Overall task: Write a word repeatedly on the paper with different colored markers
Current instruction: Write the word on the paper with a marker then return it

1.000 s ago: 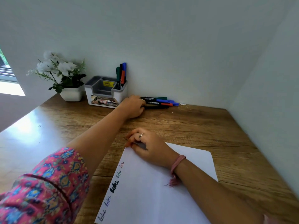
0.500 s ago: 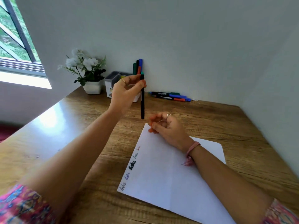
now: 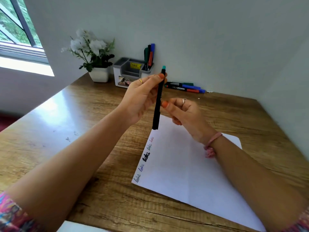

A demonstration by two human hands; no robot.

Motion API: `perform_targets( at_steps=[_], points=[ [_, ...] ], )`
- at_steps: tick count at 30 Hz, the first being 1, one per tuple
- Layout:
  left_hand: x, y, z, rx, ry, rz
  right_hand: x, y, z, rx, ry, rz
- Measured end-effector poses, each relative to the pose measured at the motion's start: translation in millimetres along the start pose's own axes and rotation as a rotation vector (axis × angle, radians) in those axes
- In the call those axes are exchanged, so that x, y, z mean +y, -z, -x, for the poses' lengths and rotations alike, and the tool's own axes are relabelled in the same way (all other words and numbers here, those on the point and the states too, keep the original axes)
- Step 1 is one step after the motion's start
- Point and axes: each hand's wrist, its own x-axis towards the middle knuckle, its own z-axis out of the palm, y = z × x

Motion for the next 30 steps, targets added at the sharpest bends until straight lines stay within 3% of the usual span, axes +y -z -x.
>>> perform_targets(
  at_steps=[5, 10, 12, 16, 22, 26, 30],
  points=[
    [-2.4, -4.5, 2.7, -0.089, 0.091, -0.032, -8.5, -3.1, 1.8, 0.025, 0.043, -0.036],
    [0.7, -3.3, 8.4, -0.327, 0.277, -0.548, -7.8, 2.5, -0.6, 0.186, 0.014, -0.074],
    [2.5, -5.8, 12.0, -0.397, 0.356, -0.595, -6.5, 6.3, -1.2, 0.193, 0.010, 0.018],
    [1.7, -10.7, 11.7, -0.383, 0.283, -0.733, -5.0, 8.1, -1.2, 0.124, 0.025, 0.139],
    [-13.4, -18.5, 12.0, -0.339, 0.095, -0.817, -4.2, 8.7, -1.5, 0.135, 0.081, 0.058],
    [-16.5, -16.2, 7.5, -0.308, -0.033, -0.707, -4.3, 7.1, -3.2, 0.161, 0.078, -0.100],
    [-20.4, -9.6, 5.4, -0.357, -0.016, -0.653, -2.5, 11.9, -4.8, 0.193, 0.094, -0.138]
  ],
)
